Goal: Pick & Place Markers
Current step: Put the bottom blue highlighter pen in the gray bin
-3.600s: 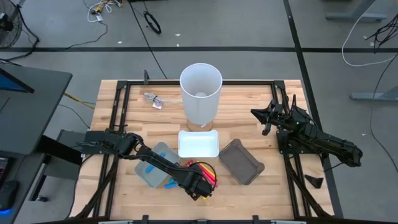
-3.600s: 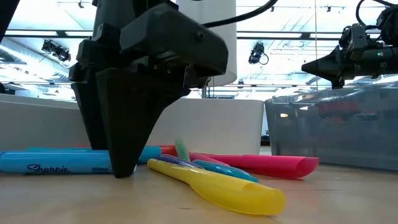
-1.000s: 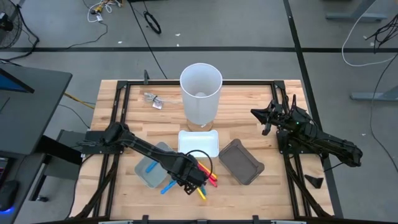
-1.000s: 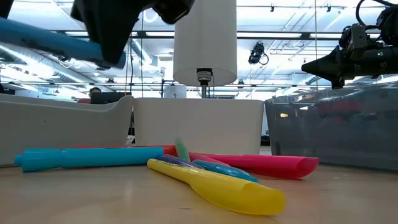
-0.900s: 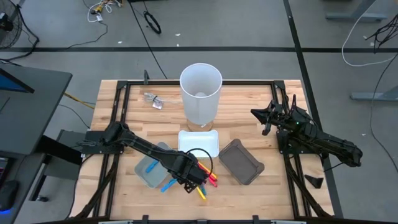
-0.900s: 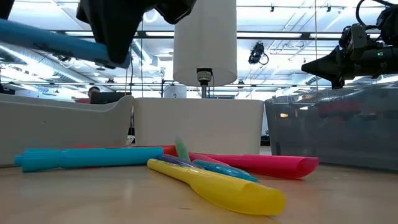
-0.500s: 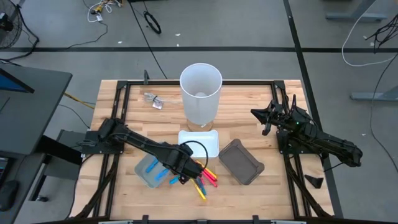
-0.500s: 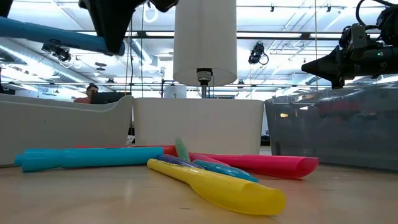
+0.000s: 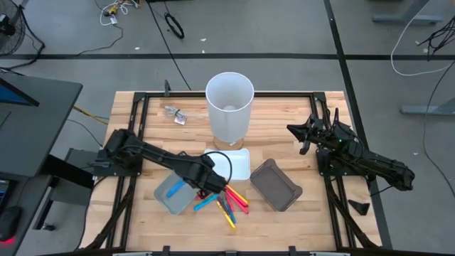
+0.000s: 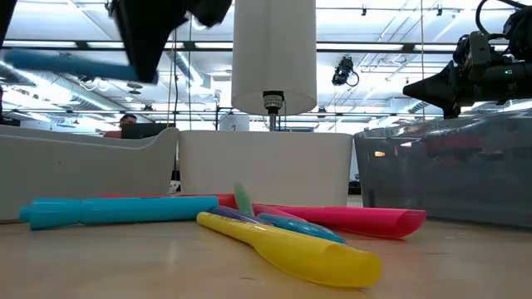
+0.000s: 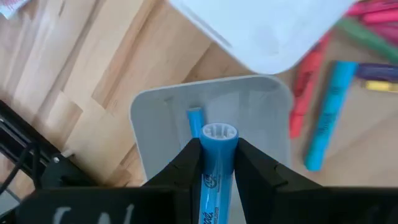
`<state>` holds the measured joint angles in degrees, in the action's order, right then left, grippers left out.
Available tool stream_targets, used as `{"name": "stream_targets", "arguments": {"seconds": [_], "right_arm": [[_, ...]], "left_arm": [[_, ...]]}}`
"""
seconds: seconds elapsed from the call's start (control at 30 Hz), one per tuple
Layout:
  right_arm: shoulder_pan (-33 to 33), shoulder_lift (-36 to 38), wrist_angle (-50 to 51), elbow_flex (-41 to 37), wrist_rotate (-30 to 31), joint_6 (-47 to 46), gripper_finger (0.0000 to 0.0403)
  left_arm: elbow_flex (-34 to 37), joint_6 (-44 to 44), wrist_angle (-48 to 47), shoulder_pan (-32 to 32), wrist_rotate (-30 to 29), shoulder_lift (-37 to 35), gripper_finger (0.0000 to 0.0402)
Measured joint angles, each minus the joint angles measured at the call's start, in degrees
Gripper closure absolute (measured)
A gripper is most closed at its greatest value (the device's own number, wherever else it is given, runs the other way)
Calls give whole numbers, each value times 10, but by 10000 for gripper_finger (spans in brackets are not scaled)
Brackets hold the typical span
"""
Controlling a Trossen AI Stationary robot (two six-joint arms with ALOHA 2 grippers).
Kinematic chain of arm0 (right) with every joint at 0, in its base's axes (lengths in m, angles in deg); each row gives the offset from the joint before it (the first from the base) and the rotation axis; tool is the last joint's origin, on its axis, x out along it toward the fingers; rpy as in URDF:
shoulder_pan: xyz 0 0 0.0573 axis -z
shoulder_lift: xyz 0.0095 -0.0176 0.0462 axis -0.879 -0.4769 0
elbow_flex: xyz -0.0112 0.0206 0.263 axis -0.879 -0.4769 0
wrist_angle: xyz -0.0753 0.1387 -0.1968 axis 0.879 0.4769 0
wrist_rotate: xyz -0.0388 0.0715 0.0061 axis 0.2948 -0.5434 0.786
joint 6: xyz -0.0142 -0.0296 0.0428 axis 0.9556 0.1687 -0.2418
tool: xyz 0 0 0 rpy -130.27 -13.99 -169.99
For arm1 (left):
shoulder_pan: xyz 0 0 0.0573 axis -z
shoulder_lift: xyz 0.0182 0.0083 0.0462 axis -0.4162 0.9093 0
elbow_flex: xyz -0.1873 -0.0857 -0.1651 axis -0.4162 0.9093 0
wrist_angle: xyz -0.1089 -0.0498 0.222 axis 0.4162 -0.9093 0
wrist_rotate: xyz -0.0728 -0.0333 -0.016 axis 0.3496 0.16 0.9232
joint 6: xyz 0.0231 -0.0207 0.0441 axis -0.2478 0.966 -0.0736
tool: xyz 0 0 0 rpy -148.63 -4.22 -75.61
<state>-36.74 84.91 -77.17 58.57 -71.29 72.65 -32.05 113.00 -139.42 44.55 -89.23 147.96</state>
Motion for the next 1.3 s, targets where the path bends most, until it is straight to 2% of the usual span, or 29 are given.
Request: {"name": "stream_targets", "arguments": {"seconds": [0.27, 0.63, 0.9, 1.3], "right_arm": [[0, 0, 0, 0, 0, 0, 379], [0, 0, 0, 0, 0, 0, 379], [0, 0, 0, 0, 0, 0, 379], [0, 0, 0, 0, 0, 0, 379]], "left_arm": [[156, 10, 118, -11, 40, -70, 325], [286, -15, 252, -38, 79, -106, 324], [344, -20, 333, -54, 112, -105, 324], [376, -18, 374, -55, 116, -105, 323]]}}
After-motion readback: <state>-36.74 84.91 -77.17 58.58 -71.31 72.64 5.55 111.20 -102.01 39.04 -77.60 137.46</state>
